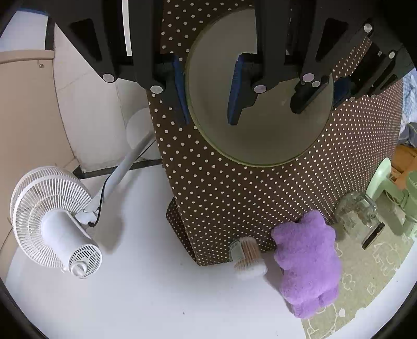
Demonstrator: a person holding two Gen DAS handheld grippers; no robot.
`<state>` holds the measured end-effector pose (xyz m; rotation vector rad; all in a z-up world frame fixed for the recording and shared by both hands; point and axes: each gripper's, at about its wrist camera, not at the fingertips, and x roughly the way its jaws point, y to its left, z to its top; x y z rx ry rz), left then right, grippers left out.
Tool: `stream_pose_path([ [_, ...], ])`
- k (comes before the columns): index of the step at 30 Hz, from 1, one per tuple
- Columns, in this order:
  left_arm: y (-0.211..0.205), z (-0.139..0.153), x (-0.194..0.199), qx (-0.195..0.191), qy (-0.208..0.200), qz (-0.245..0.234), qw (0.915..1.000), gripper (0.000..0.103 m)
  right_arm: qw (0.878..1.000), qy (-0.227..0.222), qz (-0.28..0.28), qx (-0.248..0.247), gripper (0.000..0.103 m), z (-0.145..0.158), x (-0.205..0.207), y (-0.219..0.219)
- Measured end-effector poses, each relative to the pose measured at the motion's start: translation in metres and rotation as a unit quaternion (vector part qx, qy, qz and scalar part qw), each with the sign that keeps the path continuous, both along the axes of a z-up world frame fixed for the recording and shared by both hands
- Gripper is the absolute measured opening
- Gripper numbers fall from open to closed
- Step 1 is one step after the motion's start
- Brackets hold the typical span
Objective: Organize plates and bowls
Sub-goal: 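Close both grippers on the rim of the cream bowl, then lift the cream bowl with both grippers and carry it to the plate stack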
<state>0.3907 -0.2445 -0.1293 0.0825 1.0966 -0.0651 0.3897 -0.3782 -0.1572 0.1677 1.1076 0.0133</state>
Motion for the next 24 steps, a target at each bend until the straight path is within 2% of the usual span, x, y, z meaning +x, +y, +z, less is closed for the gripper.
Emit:
stream_pose_path([
  [12, 0.014, 0.011, -0.017, 0.002, 0.000, 0.007, 1.0000, 0.020, 1.000, 0.002, -0.003, 0.010, 0.034, 0.013, -0.019, 0.009],
  [24, 0.059, 0.039, -0.049, -0.015, -0.012, 0.034, 0.9992, 0.021, 1.000, -0.011, 0.023, 0.011, 0.034, 0.043, -0.043, 0.046],
])
